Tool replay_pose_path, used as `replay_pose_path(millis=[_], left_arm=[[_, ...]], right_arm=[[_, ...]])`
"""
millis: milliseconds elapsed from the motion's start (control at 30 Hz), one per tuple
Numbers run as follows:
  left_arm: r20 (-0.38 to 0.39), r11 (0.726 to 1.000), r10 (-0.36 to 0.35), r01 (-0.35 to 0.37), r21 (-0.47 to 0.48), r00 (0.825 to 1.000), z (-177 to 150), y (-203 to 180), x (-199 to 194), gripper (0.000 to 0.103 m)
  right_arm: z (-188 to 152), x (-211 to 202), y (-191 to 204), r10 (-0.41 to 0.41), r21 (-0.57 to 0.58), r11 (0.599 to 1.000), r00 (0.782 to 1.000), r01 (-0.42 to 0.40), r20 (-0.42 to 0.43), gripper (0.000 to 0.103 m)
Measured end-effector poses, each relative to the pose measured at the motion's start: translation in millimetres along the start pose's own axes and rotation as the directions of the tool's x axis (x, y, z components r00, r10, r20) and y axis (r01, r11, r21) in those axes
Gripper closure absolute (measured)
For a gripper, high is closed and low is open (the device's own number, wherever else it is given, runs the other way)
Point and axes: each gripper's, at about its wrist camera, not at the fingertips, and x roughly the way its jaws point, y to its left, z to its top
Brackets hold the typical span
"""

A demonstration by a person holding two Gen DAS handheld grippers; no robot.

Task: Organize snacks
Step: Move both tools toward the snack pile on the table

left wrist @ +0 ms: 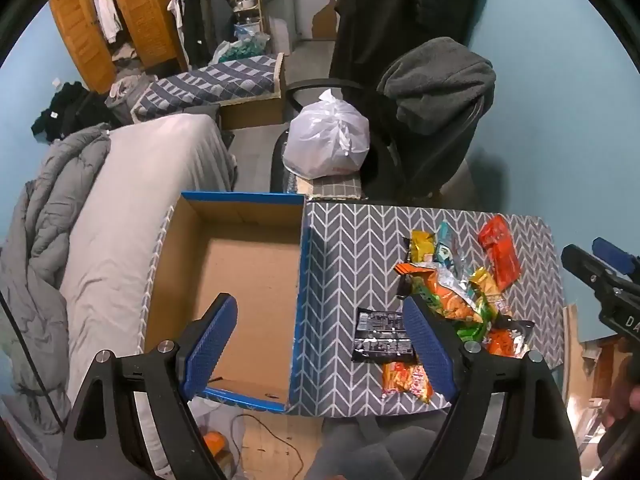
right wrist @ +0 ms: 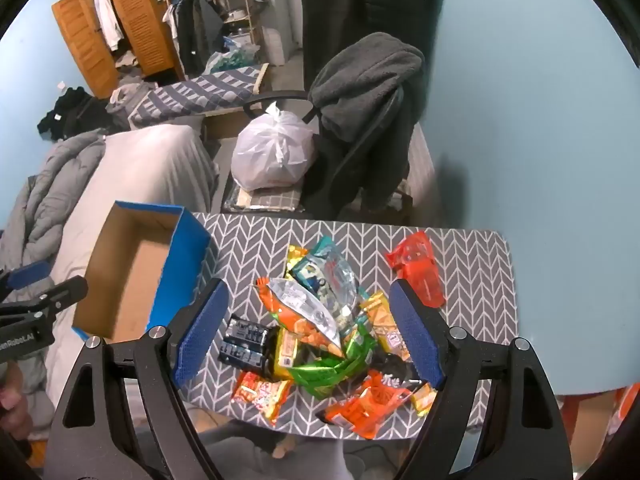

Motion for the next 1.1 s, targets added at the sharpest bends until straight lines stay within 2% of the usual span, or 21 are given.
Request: replay_pose_path(millis=[333,1100], left_arm=[[0.015,1.000,0.002,-0.002,0.012,1.000,-2.1,-7.4,0.8,0.017],[0.006,0.999,-0.053,0.053,-0.007,0.999,-2.2,-15.1,0.4,0.017]], right_arm=[[0.0,0.6,-2.9,0.003,0.001,1.000,1.000,-0.003,-0.002,0.022],[-1.1,4.9,-5.6,0.011,-0.002,1.000,1.000,-0.011,-0.018,0.022]])
